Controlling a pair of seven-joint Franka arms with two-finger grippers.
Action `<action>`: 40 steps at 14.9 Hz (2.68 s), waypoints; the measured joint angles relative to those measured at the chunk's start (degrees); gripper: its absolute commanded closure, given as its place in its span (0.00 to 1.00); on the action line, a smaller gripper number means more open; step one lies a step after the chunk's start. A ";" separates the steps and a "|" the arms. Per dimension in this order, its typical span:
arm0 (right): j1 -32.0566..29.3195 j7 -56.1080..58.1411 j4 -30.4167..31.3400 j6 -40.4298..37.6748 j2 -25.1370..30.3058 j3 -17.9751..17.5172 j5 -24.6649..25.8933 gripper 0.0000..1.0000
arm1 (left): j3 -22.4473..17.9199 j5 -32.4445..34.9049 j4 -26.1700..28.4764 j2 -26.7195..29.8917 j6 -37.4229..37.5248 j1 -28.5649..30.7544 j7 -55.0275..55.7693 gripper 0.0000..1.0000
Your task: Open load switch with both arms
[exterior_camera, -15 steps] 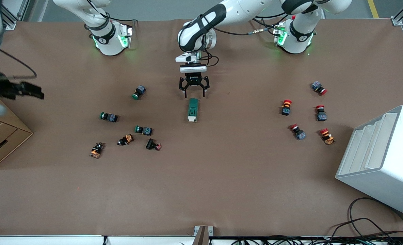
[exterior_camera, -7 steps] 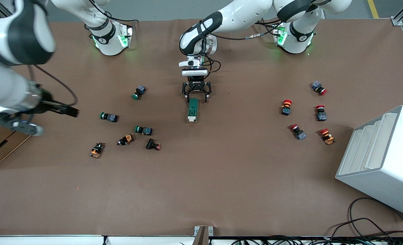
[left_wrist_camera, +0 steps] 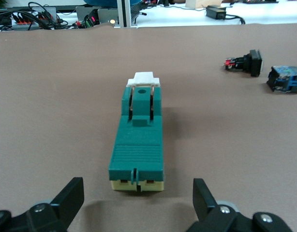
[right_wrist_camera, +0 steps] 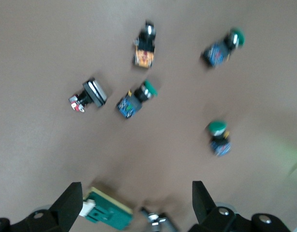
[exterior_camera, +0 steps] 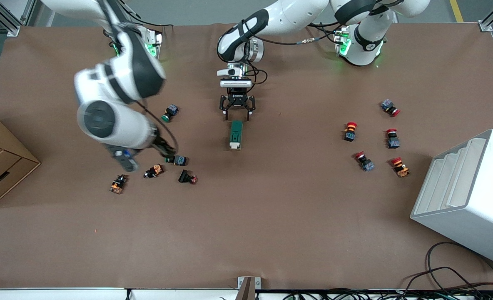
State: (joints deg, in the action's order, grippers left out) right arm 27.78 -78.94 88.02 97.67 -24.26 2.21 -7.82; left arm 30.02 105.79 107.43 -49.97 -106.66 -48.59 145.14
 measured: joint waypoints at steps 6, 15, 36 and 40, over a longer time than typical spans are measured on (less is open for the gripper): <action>7.68 -26.03 -6.70 5.88 -12.91 0.01 -3.15 0.00 | -2.92 1.12 -0.05 -0.90 2.06 -3.31 1.34 0.00; 12.32 -38.75 -8.18 10.89 -19.45 0.05 -8.31 0.00 | -2.96 1.26 -0.13 -1.09 2.62 -3.51 1.35 0.00; 15.21 -39.02 -11.95 -1.91 -21.95 -0.41 -9.08 0.00 | -3.10 1.25 -0.05 -1.52 4.12 -3.84 3.68 0.00; 15.61 -39.02 -13.07 -4.52 -21.51 -1.27 -9.08 0.00 | -3.10 1.25 -0.05 -1.52 4.13 -3.85 3.68 0.00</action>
State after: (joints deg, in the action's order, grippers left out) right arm 43.39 -117.95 74.95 93.15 -45.78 0.94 -16.90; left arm 26.92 107.04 107.38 -51.49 -102.53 -52.43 148.82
